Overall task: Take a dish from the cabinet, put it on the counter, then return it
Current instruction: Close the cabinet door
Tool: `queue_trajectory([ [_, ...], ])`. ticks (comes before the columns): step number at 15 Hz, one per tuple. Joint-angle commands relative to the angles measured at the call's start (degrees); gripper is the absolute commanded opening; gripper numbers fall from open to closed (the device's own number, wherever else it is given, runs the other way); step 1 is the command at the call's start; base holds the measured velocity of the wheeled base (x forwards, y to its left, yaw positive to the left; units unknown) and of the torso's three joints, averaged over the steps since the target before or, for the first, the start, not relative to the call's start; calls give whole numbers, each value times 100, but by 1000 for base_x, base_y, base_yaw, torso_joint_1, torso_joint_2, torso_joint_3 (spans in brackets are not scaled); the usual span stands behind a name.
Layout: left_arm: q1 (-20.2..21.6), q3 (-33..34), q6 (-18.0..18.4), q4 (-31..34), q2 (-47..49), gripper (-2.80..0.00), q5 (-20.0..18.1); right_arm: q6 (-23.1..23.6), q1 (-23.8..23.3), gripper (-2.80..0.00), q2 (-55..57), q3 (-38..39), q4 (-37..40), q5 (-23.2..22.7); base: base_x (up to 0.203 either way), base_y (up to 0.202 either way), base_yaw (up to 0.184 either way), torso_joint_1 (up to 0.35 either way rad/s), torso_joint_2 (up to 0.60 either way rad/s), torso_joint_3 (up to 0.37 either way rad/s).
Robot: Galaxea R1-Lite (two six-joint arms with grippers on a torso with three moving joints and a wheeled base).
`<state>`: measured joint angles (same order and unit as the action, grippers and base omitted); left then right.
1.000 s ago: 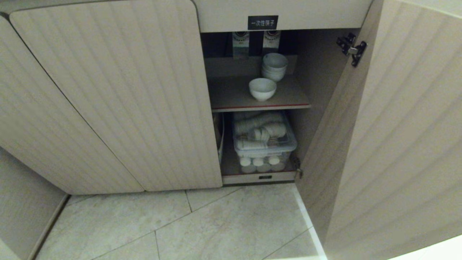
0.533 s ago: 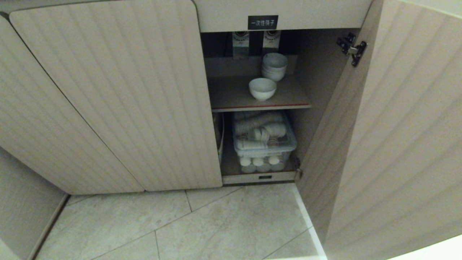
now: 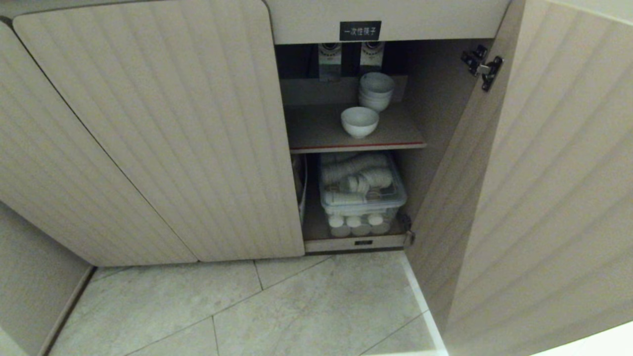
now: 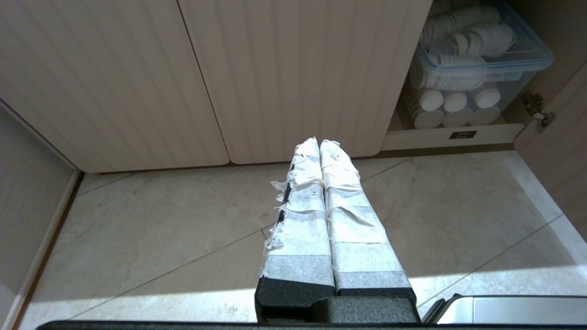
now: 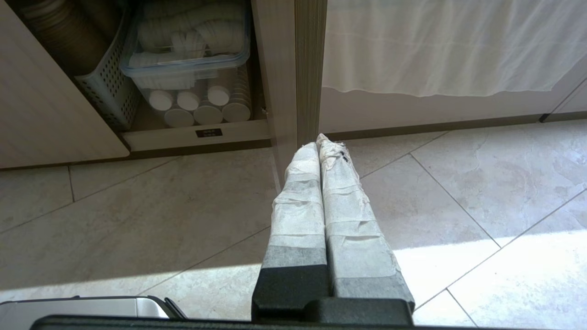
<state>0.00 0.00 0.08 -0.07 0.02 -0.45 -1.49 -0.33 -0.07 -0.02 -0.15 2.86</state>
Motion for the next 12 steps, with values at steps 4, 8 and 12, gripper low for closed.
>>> queue_trajectory([
  [4, 0, 0, 0, -1, -2, -280, 1, -60, -2, -280, 7, -1, -5, 6, 0, 0, 0, 0, 0, 0],
  [8, 0, 0, 0, -1, -2, -280, 1, -71, -2, -280, 7, 2, -2, 4, 0, 0, 0, 0, 0, 0],
  [12, 0, 0, 0, -1, -2, -280, 1, -80, -2, -280, 7, 2, -2, 12, 0, 0, 0, 0, 0, 0],
])
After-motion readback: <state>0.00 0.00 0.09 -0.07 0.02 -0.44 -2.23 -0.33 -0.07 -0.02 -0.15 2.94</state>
